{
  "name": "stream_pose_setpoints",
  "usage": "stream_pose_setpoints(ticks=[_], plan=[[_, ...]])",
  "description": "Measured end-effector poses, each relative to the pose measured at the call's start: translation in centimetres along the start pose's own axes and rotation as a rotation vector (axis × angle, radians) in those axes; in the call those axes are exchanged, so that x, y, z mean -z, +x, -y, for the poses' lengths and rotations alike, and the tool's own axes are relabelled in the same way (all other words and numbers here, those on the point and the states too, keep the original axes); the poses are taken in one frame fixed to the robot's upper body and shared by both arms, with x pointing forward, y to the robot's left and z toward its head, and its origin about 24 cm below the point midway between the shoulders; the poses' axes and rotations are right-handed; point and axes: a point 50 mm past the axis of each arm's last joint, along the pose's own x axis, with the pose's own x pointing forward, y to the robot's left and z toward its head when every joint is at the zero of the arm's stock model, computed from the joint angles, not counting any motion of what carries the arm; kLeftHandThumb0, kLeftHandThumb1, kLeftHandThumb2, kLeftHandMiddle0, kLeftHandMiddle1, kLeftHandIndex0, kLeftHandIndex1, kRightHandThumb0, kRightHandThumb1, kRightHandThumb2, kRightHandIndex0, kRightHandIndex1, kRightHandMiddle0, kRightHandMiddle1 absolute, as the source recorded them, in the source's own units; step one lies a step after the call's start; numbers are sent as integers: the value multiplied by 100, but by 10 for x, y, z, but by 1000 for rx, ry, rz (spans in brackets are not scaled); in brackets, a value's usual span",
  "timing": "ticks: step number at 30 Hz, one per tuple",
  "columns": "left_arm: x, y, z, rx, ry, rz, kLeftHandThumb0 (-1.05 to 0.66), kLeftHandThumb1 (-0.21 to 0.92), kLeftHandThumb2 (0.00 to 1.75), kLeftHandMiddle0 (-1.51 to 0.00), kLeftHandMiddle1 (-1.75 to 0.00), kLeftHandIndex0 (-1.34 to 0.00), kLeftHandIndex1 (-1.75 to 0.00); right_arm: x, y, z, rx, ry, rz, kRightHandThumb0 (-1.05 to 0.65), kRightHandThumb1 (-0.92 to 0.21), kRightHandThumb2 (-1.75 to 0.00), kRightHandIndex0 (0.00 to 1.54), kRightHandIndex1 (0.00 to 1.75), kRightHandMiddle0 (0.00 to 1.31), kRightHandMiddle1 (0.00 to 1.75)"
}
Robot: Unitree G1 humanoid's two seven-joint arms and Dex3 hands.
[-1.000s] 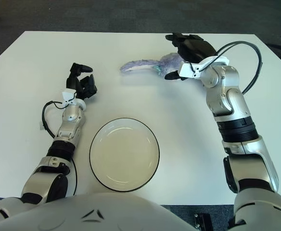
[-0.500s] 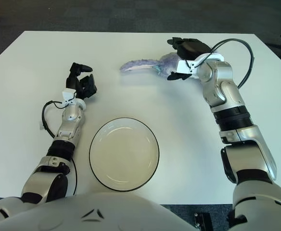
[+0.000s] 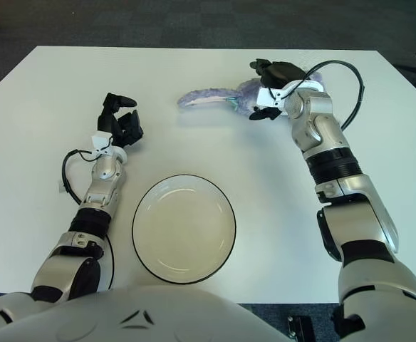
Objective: Put the doll into the plate.
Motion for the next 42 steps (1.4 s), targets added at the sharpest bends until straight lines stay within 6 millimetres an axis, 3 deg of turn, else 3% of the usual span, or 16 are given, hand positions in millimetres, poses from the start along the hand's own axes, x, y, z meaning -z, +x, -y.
stream_pose_setpoints(ticks=[3, 6, 10, 22, 34, 42], plan=[[0, 0, 0, 0, 0, 1, -39, 63, 92, -105, -175, -38, -175, 1, 0, -1, 1, -2, -8, -60, -26, -82, 12, 8, 0, 15], [0, 0, 0, -1, 0, 1, -39, 63, 92, -104, -175, -38, -175, 2, 1, -3, -2, -7, -19, -61, -27, -81, 3, 43, 0, 22], [0, 0, 0, -1, -1, 1, -39, 63, 92, -104, -175, -37, -175, 4, 3, -6, -15, -10, -29, -61, -27, -81, 1, 56, 0, 27], [-1, -1, 0, -3, -3, 5, -39, 63, 92, -104, -175, -37, -175, 0, 8, -18, -41, 6, -29, -57, -27, -83, 0, 39, 0, 31], [-2, -1, 0, -7, -6, 10, -39, 63, 92, -103, -175, -37, -175, -2, 13, -25, -50, -31, -16, -40, -23, -93, 0, 50, 0, 38], [-2, -2, 0, -12, -7, 13, -39, 63, 92, -103, -175, -38, -175, 1, 24, -41, -24, -65, -49, -30, -20, -101, 1, 50, 0, 36]])
